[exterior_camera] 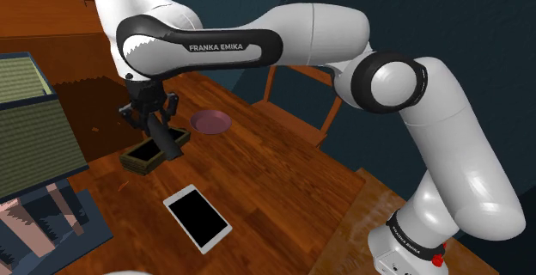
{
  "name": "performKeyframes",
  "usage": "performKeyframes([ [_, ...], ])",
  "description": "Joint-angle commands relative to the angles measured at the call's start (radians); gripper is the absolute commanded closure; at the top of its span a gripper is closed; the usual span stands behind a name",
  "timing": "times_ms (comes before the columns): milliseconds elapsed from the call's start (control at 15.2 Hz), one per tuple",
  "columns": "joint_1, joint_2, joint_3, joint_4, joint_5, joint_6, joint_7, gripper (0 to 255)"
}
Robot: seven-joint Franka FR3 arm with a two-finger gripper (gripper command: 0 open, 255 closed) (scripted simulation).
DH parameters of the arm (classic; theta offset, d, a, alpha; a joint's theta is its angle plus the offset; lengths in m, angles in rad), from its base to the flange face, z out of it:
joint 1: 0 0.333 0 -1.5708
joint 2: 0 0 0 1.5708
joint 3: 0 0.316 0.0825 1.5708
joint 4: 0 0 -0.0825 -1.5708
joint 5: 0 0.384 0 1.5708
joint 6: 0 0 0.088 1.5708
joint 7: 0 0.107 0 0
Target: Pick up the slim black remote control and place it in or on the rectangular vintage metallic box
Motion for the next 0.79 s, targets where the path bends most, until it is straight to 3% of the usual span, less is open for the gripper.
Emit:
performKeyframes([
  [0, -0.007, -0.001, 0.000, -0.031, -0.002, 0.028, 0.005, 255],
  [528, -0.008, 0.000, 0.000, -0.036, -0.002, 0.033, 0.006, 255],
  [594, -0.008, 0.000, 0.000, -0.035, -0.002, 0.033, 0.006, 0],
  [726, -0.008, -0.001, 0.000, -0.036, -0.002, 0.033, 0.007, 0],
])
